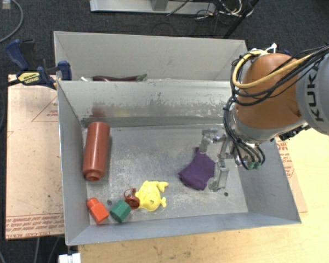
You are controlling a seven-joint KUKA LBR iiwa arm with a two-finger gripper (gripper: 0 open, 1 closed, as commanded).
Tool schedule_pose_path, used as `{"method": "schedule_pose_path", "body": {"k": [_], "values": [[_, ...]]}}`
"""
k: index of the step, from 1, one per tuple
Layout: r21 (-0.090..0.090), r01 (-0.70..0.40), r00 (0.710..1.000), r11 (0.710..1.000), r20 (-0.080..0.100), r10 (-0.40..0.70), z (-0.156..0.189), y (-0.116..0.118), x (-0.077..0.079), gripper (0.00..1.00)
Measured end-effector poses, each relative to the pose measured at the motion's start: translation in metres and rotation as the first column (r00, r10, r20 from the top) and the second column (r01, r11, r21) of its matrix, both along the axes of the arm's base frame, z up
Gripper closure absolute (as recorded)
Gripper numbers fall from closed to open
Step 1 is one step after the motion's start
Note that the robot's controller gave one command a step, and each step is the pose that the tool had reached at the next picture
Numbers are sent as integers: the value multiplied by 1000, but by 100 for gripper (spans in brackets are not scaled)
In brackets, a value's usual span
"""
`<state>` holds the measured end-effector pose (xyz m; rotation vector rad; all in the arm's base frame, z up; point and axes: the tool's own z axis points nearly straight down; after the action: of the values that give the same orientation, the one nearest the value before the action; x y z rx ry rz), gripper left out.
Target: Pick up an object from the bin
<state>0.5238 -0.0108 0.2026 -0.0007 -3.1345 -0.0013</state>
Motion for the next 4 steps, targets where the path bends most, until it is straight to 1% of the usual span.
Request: {"method": "schedule_pose_path", "body": {"k": [1,2,3,4], "values": [[0,0,1000,1000,8,0,4,0,1,0],[-1,-33,999,999,16,33,-32,-1,10,0],[1,-92,996,996,8,92,-133,-6,16,100],[1,-92,996,996,8,92,-133,-6,16,100]]}}
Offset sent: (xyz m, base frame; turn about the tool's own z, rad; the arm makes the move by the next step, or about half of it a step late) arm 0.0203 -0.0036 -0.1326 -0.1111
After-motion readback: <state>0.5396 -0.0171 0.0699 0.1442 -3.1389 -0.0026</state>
